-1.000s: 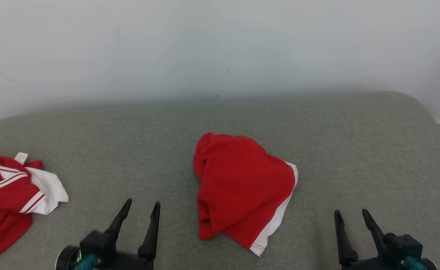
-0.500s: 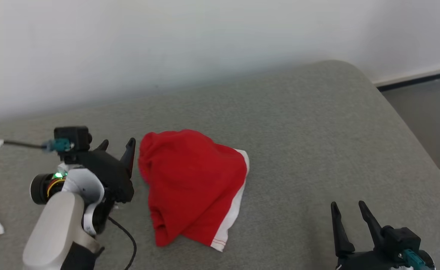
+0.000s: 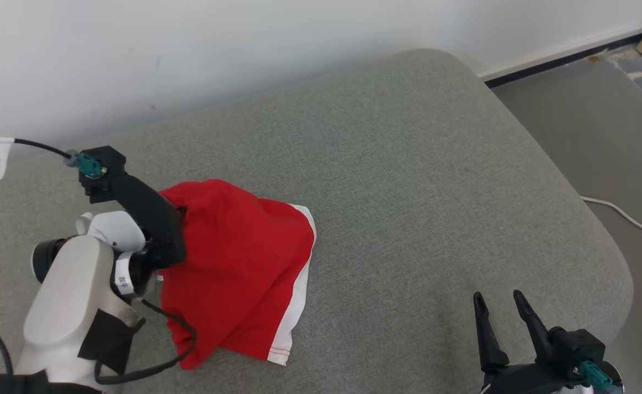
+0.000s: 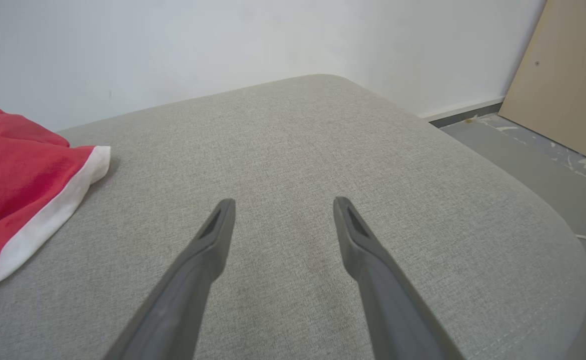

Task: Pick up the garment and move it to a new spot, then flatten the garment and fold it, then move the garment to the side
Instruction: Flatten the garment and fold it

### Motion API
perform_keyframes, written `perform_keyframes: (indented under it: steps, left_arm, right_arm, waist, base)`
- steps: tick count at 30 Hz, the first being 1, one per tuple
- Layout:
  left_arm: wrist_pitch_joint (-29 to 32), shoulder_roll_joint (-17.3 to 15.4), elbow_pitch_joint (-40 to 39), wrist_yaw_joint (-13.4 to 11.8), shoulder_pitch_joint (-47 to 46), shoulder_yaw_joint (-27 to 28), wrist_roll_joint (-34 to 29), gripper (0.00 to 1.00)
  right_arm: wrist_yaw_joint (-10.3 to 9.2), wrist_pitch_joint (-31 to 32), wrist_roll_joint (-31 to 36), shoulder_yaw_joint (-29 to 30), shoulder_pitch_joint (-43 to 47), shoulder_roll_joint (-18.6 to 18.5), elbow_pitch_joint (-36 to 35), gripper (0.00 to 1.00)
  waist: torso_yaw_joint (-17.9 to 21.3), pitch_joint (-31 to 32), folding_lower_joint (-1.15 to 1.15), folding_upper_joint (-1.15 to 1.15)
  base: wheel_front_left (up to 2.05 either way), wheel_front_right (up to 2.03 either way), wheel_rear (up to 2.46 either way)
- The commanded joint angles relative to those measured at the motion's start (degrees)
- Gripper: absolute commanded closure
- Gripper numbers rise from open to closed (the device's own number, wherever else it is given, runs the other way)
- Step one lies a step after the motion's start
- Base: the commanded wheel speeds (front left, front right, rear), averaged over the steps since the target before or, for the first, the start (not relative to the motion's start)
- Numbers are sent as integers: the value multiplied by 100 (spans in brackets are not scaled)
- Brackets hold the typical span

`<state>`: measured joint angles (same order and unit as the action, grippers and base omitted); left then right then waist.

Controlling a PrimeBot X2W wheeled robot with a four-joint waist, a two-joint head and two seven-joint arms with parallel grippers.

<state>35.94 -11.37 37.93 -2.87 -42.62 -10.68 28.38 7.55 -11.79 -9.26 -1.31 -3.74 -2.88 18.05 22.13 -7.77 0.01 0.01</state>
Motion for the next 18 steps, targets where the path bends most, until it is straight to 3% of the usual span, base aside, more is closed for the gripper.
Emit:
perform_keyframes:
  steps: [1, 6, 7, 8, 9, 12, 18]
  left_arm:
    - [57, 42, 50, 11, -51, -18, 68, 0]
    - [163, 207, 169, 78, 61, -182, 85, 0]
    - [67, 243, 233, 132, 93, -239, 54, 7]
    - [-14, 255, 256, 133, 97, -265, 22, 67]
    - [-105, 260, 278, 152, 102, -288, -5, 100]
    - [-190, 269, 305, 165, 109, -297, -15, 100]
    - [-1033, 337, 252, 288, -84, -313, -99, 100]
  right_arm:
    - [-12, -35, -36, -22, -82, -1, 23, 0]
    - [-12, -52, -76, -111, -102, -1, 76, 0]
    - [-12, -63, -98, -151, -139, -1, 94, 0]
    - [-12, -70, -107, -157, -163, -1, 101, 0]
    - [-12, -76, -112, -160, -182, -2, 106, 0]
    - [-12, -83, -108, -161, -195, -2, 112, 0]
    - [-12, -88, -65, -123, -205, -1, 159, 0]
  waist:
    - [69, -82, -1, -1]
    - [34, -117, -1, -1]
    - [20, -133, -1, -1]
    - [13, -141, -1, -1]
    - [3, -148, -1, -1]
    - [-8, -150, -1, -1]
    - [-139, -131, -1, -1]
  base:
    - [0, 0, 0]
    - [0, 0, 0]
    - [0, 0, 0]
    - [0, 0, 0]
    - [0, 0, 0]
    - [0, 0, 0]
    - [0, 0, 0]
